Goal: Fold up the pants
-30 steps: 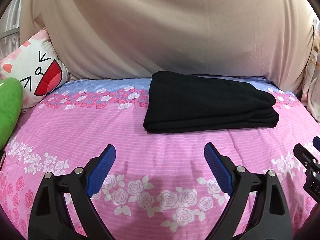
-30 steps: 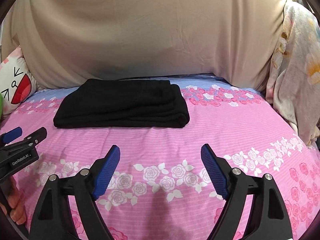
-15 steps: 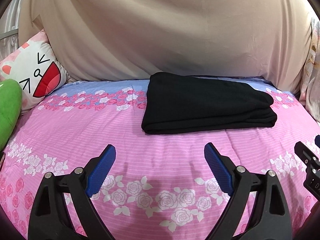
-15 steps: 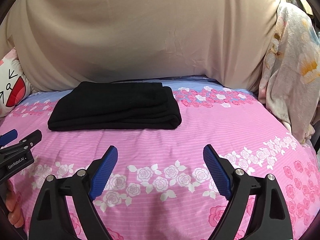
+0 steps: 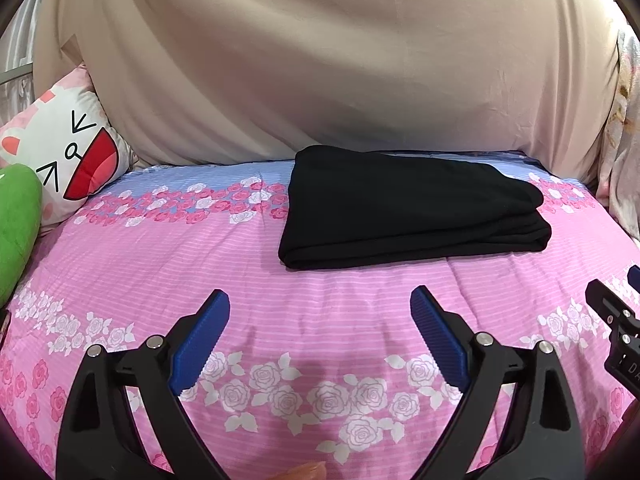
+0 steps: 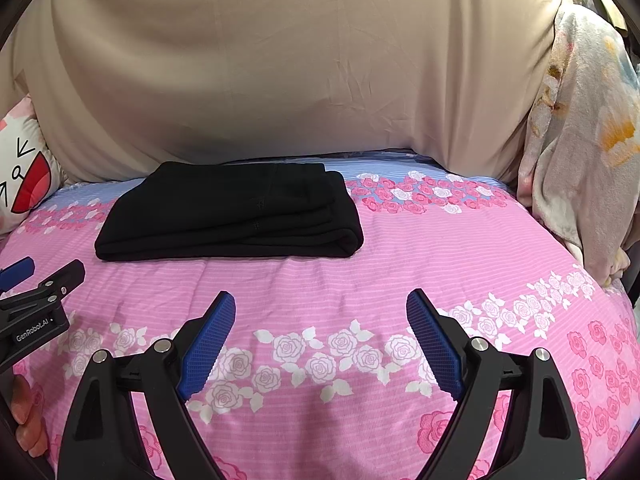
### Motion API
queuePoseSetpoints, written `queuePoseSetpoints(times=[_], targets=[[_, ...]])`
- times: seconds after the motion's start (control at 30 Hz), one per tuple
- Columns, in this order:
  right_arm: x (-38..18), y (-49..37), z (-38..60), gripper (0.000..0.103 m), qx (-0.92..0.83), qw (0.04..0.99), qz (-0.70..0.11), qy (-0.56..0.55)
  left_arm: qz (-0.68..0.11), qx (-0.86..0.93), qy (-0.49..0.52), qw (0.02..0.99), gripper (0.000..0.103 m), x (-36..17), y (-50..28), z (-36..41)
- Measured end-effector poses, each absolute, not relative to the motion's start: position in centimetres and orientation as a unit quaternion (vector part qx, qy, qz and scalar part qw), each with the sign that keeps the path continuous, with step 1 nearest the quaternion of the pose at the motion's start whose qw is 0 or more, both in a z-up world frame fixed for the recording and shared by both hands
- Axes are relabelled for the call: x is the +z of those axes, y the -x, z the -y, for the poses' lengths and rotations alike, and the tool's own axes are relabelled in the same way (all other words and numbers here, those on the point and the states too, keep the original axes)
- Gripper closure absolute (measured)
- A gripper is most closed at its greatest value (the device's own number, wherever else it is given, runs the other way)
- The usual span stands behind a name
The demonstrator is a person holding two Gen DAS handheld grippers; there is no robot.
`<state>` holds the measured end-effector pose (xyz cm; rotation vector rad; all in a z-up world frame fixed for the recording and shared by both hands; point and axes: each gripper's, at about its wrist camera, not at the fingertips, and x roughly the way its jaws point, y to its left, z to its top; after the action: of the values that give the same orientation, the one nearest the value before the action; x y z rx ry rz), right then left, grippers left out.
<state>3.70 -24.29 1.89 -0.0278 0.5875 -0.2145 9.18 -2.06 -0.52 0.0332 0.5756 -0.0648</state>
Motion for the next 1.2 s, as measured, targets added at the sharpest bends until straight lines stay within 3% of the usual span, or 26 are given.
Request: queuePoseSetpoints(times=[1.2], targets=[[1.88,-3.72,24.4,0.018,-0.103,0.951,-0.29,0.014,-0.283,-0.035,-0.02,0.958,0.014,-0.38,-9.11,2.35]])
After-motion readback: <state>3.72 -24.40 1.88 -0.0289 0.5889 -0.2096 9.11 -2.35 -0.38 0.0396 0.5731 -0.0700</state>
